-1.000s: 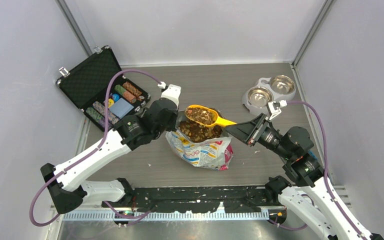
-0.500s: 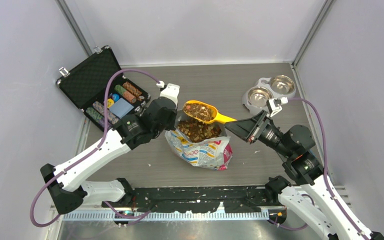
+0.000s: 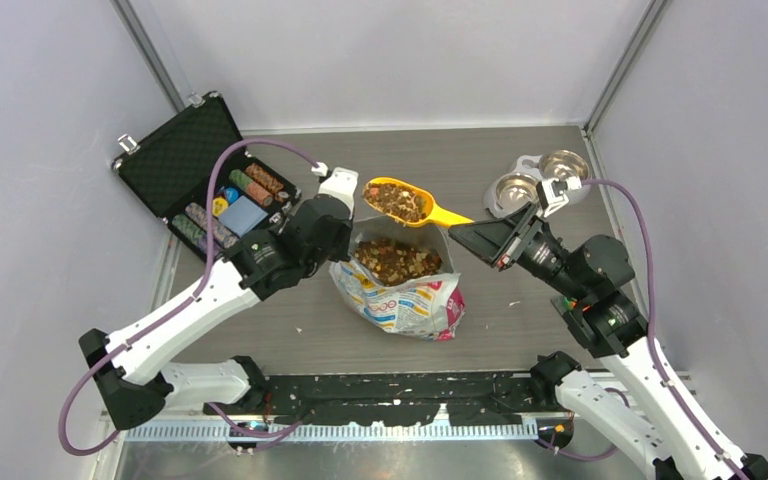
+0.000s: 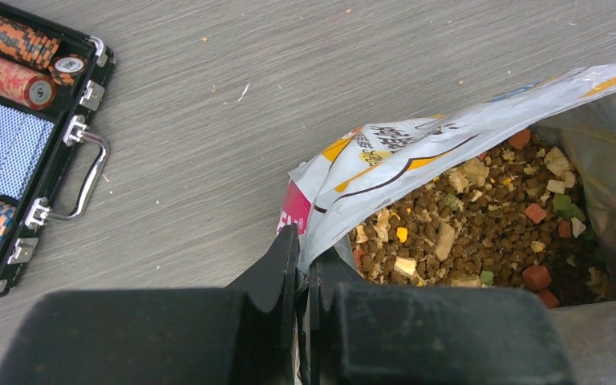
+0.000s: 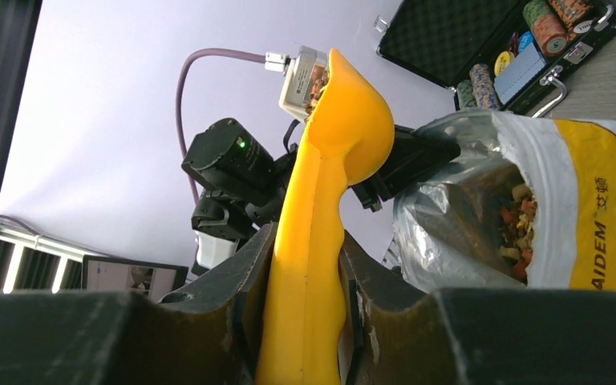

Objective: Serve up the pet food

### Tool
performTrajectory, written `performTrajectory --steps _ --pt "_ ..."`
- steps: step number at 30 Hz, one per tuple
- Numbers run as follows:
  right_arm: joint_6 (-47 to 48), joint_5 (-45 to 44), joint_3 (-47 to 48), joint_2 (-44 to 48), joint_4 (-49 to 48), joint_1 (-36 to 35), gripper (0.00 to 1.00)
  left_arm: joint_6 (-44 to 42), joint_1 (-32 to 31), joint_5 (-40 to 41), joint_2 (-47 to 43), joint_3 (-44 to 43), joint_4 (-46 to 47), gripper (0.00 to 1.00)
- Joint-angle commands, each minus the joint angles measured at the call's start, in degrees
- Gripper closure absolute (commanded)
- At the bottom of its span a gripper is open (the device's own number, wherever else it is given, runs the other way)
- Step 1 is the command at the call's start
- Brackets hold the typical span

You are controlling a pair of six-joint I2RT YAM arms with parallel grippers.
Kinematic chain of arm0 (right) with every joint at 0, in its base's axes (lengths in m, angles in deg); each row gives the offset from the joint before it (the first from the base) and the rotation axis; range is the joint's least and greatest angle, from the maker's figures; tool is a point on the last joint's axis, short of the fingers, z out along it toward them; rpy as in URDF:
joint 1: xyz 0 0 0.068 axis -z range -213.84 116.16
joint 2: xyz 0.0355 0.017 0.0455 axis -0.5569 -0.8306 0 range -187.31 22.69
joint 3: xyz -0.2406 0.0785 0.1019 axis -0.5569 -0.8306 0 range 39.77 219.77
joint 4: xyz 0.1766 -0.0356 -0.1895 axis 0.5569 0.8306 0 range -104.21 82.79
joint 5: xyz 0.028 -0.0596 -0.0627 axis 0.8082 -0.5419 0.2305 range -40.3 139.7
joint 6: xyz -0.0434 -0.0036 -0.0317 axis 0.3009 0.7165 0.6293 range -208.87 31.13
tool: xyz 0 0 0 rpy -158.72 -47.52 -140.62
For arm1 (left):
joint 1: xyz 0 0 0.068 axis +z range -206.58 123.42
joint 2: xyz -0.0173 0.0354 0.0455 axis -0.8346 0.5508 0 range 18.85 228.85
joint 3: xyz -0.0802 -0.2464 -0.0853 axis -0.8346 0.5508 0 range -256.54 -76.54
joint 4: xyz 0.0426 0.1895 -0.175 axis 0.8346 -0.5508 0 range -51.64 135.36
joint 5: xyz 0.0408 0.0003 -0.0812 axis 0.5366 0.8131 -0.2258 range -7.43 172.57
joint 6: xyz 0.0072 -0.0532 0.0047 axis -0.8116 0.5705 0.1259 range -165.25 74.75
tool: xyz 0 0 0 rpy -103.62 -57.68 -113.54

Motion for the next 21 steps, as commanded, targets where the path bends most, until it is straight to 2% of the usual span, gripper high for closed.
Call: performTrajectory --steps 1,10,21 --pt "-0.97 -0.06 2.93 -0.90 -5.65 1.16 0.95 -0.86 0.97 4.97 -5.70 -1.68 10.39 1.00" --pt "-3.36 4.17 2.06 -3.65 -9.34 6.79 0.95 -0.30 0.97 3.80 -8.09 1.22 11.18 1.00" --pt "-7.77 11.80 -1.53 -9.45 -21.91 23.20 0.95 -1.25 0.97 0.22 -13.47 6.27 11.95 1.00"
